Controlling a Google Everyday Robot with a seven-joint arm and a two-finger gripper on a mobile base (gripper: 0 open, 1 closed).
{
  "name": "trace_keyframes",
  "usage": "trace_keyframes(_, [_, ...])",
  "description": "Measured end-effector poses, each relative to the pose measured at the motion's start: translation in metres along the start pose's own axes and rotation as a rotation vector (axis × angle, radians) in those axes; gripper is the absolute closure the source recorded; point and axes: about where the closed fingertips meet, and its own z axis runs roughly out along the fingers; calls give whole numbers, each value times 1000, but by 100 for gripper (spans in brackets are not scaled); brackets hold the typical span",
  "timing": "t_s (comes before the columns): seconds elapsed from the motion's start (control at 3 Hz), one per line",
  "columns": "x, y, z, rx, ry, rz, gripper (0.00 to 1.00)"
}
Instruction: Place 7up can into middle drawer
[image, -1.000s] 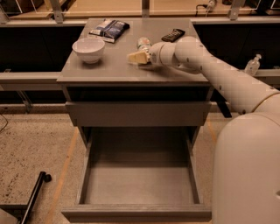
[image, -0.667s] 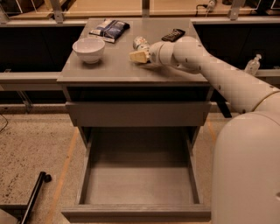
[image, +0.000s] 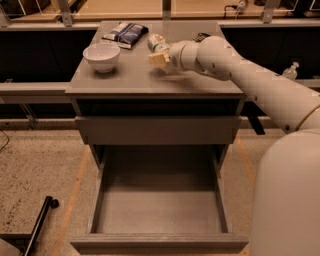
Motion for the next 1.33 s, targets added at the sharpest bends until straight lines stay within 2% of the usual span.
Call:
trace_keyframes(0.33, [-14, 5, -21, -33, -10, -43, 100])
trace_keyframes(0.67, [-11, 13, -58, -107, 33, -99, 100])
trace_keyframes(1.0, [12, 23, -109, -192, 116, -113, 100])
trace_keyframes(1.33, [40, 29, -159, -290, 164, -87, 100])
